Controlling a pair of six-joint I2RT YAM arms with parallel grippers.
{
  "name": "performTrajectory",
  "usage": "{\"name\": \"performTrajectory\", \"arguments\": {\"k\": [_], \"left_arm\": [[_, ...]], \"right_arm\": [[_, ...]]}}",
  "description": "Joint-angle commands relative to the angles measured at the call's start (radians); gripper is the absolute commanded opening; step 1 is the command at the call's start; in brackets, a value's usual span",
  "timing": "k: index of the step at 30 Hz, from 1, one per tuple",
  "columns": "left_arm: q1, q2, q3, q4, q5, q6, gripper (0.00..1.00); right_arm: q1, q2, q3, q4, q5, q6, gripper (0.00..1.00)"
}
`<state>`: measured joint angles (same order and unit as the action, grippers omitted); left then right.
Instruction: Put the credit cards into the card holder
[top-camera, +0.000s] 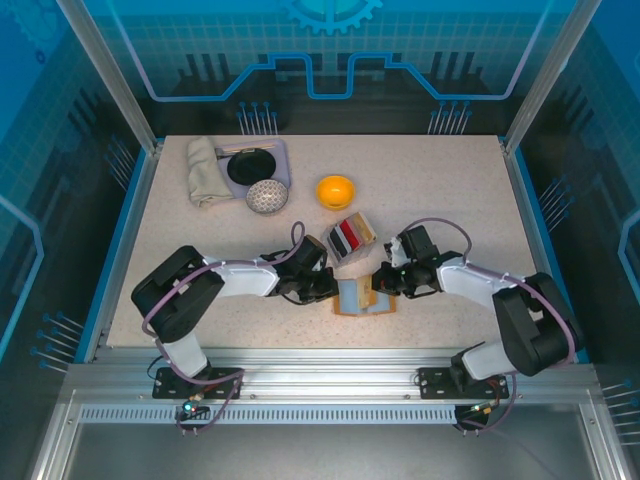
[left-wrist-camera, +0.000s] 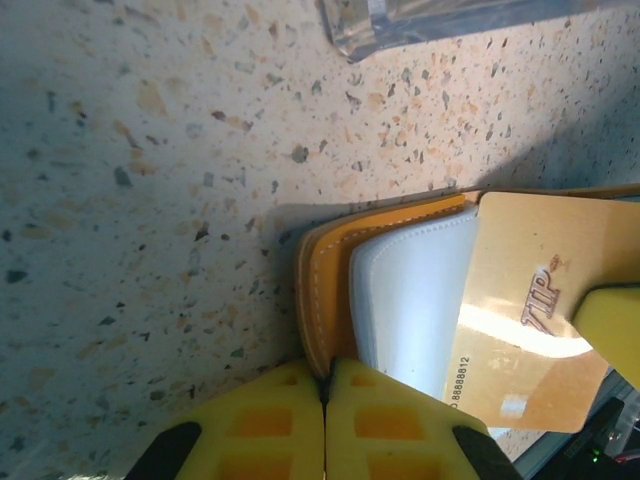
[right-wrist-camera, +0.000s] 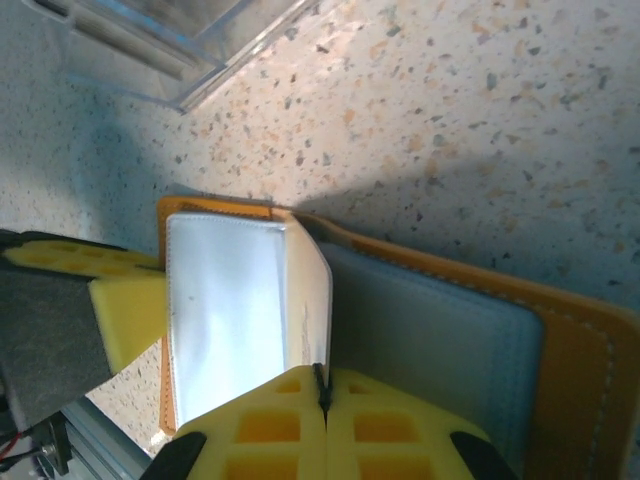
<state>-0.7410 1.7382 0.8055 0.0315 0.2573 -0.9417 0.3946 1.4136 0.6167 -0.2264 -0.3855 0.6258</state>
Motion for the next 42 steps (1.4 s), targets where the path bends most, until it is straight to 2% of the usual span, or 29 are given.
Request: {"name": "performTrajectory", "arguments": {"k": [1,6,14,20,23,26,29,31,37,39,42], "left_arm": [[-0.01,0.028,-0.013,-0.094,-0.046,0.013,0.07],[-0.011,0.038,-0.008,-0.082,-0.035,0.01,0.07],[-0.011,0.046,-0.011,-0.073,-0.029,0.006,0.07],[-0.011,0.043,-0.014,-0.081,-0.036,0.001,0.07],[-0.011,0.038,-0.017,-0.085,-0.041,0.004,0.08],[-0.011,0.028,-0.018,-0.1,-0.051,0.009,0.14],[-0.011,0.004,-0.024,-0.127,-0.068,0.016,0.26],[-0.011,-0.021,-0.037,-0.139,-0.082,0.017,0.29],[-0.011,-0.037,-0.045,-0.167,-0.096,0.028,0.21],[-0.011,-0.036,-0.045,-0.173,-0.101,0.025,0.22],[-0.012,-0.057,-0.055,-0.182,-0.124,0.015,0.3]], "right_arm": [[-0.004,-0.084,-0.024,-0.067,0.04,-0.039,0.01],[-0.018,-0.041,-0.049,-0.008,-0.028,-0.023,0.01],[0.016,0.048,-0.087,0.128,-0.077,0.054,0.01],[0.011,0.053,-0.076,0.124,-0.068,0.062,0.01],[0.013,0.077,-0.07,0.15,-0.102,0.078,0.01],[0.008,0.086,-0.087,0.209,-0.121,0.125,0.01],[0.006,0.089,-0.075,0.173,-0.084,0.125,0.01],[0.004,0.092,-0.072,0.159,-0.075,0.114,0.01],[-0.007,0.086,-0.079,0.181,-0.102,0.127,0.01],[-0.007,0.084,-0.071,0.166,-0.096,0.123,0.01],[-0.011,0.088,-0.057,0.13,-0.079,0.106,0.01]]}}
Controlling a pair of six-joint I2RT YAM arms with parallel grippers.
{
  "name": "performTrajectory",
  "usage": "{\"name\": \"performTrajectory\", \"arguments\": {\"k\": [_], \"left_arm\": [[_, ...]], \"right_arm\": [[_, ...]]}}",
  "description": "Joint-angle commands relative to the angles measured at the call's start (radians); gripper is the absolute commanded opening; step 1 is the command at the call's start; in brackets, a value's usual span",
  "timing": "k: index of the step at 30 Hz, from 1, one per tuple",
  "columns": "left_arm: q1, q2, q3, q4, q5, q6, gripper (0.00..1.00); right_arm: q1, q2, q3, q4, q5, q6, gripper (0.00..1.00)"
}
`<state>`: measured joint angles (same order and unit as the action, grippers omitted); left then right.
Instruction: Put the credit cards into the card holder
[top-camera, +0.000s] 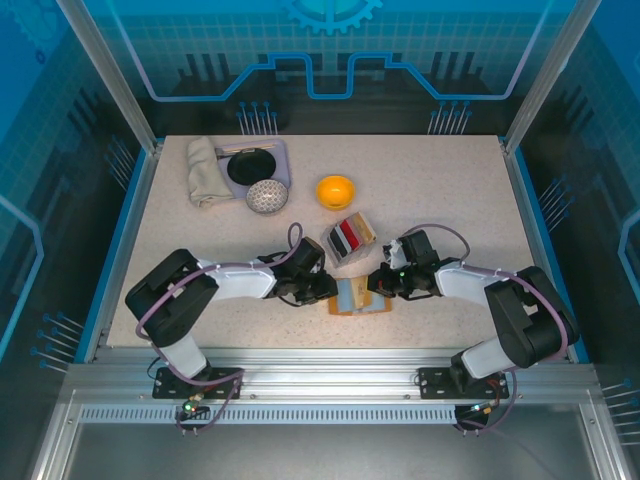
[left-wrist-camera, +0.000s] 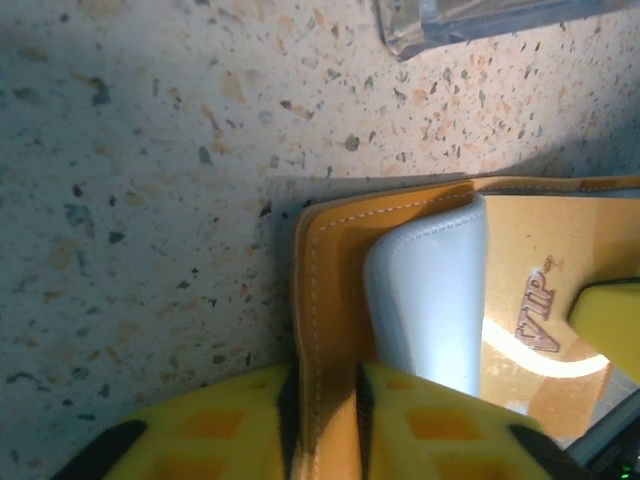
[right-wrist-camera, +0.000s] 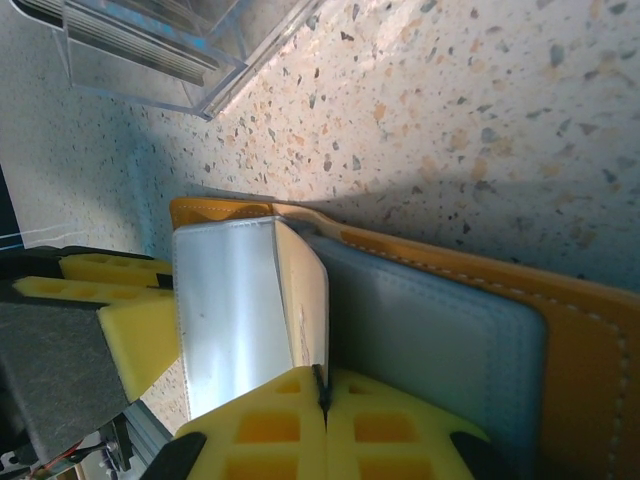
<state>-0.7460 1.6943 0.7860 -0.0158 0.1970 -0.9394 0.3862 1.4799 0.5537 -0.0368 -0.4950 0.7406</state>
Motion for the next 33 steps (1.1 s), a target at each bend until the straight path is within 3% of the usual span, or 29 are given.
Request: {"name": "performTrajectory", "arguments": {"k": [1,3,6,10,18,24,33], "left_arm": [[-0.006,-0.025,-0.042,-0.133,-0.073,0.01,0.32],[-0.005,-0.042,-0.049,-0.134,-0.083,0.01,0.36],[-0.006,-0.057,-0.048,-0.13,-0.082,0.014,0.35],[-0.005,-0.059,-0.048,-0.12,-0.088,0.008,0.16],[-0.004,0.017,-0.011,-0.086,-0.016,0.026,0.04],[-0.005,0.038,-0.004,-0.094,-0.009,0.024,0.0],[-0.005,0.053,0.007,-0.096,-0.003,0.017,0.0]], "right_arm": [[-0.001,0.022,0.007,-0.065,0.029,-0.012,0.01],[-0.003,0.019,0.006,-0.065,0.029,-0.012,0.01],[-0.004,0.018,0.006,-0.069,0.029,-0.015,0.01],[-0.004,0.02,0.006,-0.069,0.027,-0.014,0.01],[-0.007,-0.001,0.002,-0.028,-0.022,0.013,0.01],[-0.009,-0.019,-0.019,0.086,-0.111,0.085,0.01],[-0.002,0.018,-0.02,0.064,-0.08,0.065,0.01]]}}
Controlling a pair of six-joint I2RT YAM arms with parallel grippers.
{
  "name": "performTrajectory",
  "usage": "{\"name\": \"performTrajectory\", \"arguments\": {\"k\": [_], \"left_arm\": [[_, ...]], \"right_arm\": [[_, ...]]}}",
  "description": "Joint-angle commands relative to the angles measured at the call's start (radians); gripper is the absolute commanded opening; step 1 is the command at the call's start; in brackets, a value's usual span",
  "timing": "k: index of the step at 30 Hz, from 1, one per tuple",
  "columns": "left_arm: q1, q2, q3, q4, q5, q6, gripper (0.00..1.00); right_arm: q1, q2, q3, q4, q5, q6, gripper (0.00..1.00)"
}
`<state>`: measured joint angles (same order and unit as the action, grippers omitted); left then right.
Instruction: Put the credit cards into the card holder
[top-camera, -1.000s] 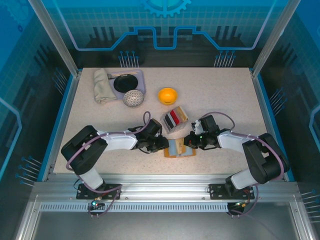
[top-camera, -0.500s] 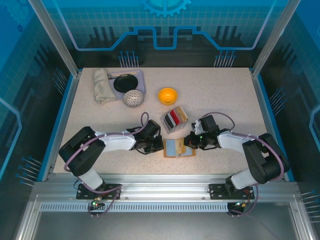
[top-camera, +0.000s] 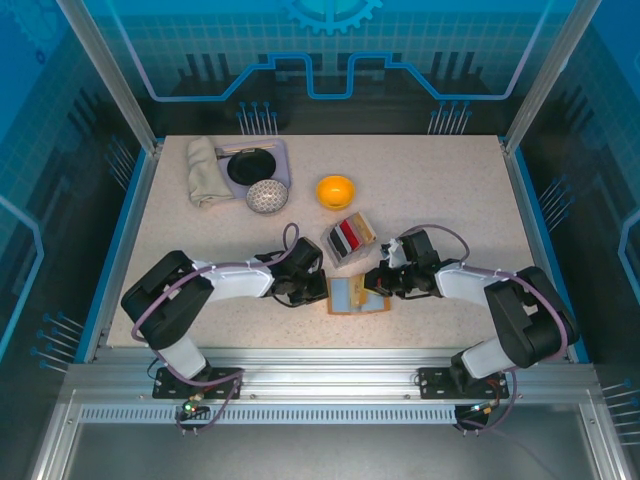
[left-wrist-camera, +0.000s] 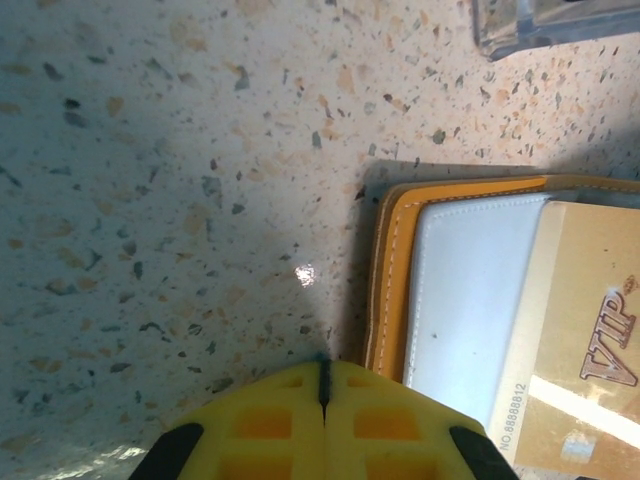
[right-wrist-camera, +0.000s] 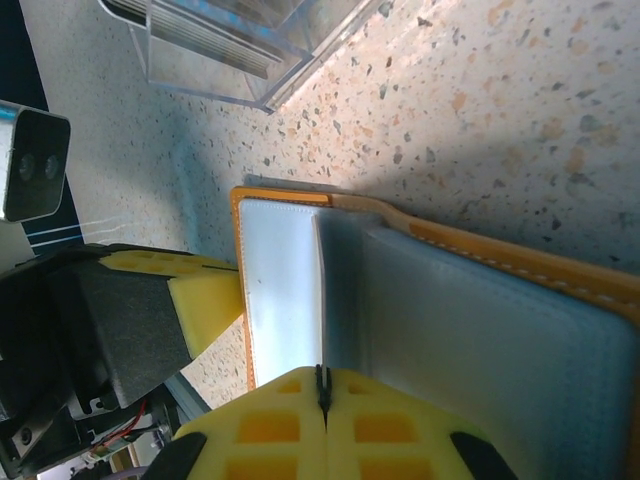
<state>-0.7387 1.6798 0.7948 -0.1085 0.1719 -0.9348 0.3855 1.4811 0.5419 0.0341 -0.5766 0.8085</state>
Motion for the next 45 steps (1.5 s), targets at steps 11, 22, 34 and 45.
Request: {"name": "performTrajectory", "arguments": {"k": [11,22,34,45], "left_arm": [[-0.012,0.075,0.0,0.002,0.03,0.011,0.0],[-0.013,0.075,0.003,0.0,0.03,0.011,0.0],[-0.013,0.078,0.009,-0.004,0.032,0.019,0.0],[-0.012,0.092,0.023,0.006,0.048,0.022,0.0]], "right_arm": [[0.061,0.072,-0.007,0.057,0.034,0.033,0.03],[0.129,0.14,0.06,0.045,0.069,0.042,0.12],[0.119,0.05,0.118,-0.197,0.165,-0.067,0.26],[0.149,0.137,0.162,-0.131,0.094,-0.049,0.13]]}}
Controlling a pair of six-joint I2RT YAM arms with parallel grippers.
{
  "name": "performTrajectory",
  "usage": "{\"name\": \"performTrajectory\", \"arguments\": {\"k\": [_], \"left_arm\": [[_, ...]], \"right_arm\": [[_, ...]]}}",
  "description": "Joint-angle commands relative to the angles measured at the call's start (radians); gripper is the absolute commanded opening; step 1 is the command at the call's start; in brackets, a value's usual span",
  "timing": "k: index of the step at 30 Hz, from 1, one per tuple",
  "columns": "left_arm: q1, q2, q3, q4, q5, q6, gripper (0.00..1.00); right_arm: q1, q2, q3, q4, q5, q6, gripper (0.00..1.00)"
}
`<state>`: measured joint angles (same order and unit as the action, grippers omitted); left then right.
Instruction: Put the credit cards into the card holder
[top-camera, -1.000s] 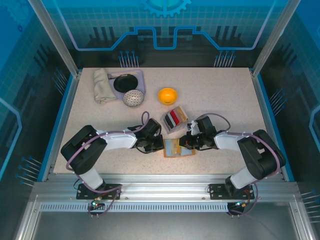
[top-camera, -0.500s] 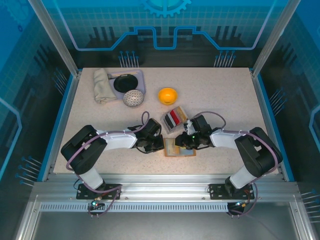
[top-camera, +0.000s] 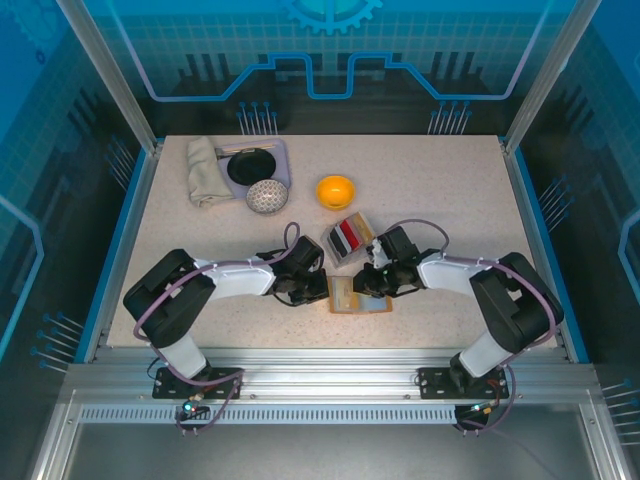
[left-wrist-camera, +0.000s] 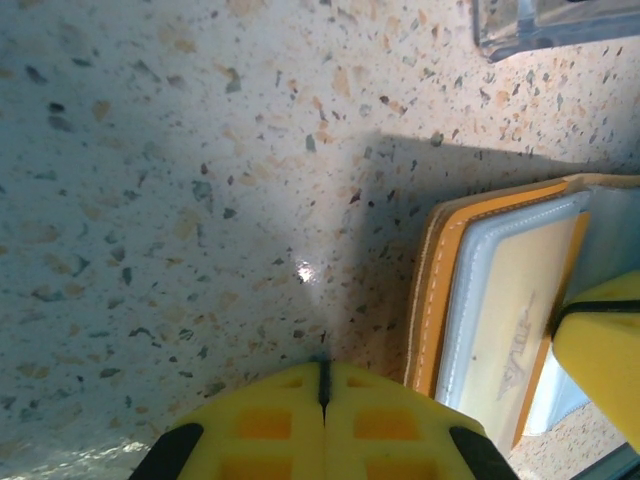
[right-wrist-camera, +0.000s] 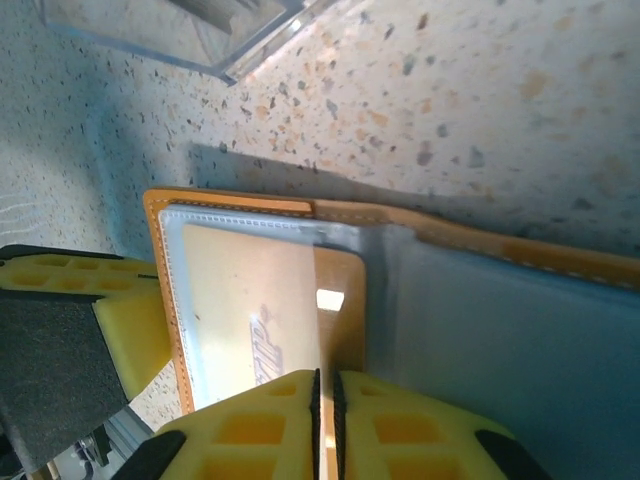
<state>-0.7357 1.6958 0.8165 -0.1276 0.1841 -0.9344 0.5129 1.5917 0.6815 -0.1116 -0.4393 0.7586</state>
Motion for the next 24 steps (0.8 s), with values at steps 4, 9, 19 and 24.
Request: {"name": "performTrajectory", "arguments": {"k": [4,9,19,24], "left_arm": [[-0.015,0.081,0.001,0.034,0.041,0.02,0.0],[-0.016,0.079,0.0,0.027,0.035,0.021,0.0],[-0.015,-0.014,-0.04,0.001,-0.044,0.01,0.08],[-0.012,-0.08,-0.033,-0.042,-0.099,0.007,0.19]], "right_arm": [[0.031,0.047,0.036,0.05,-0.07,0.016,0.12],[0.043,0.001,0.074,-0.058,0.019,-0.017,0.14],[0.044,-0.16,0.315,-0.451,0.376,-0.257,0.32],[0.039,-0.067,0.512,-0.56,0.506,-0.402,0.37]]}}
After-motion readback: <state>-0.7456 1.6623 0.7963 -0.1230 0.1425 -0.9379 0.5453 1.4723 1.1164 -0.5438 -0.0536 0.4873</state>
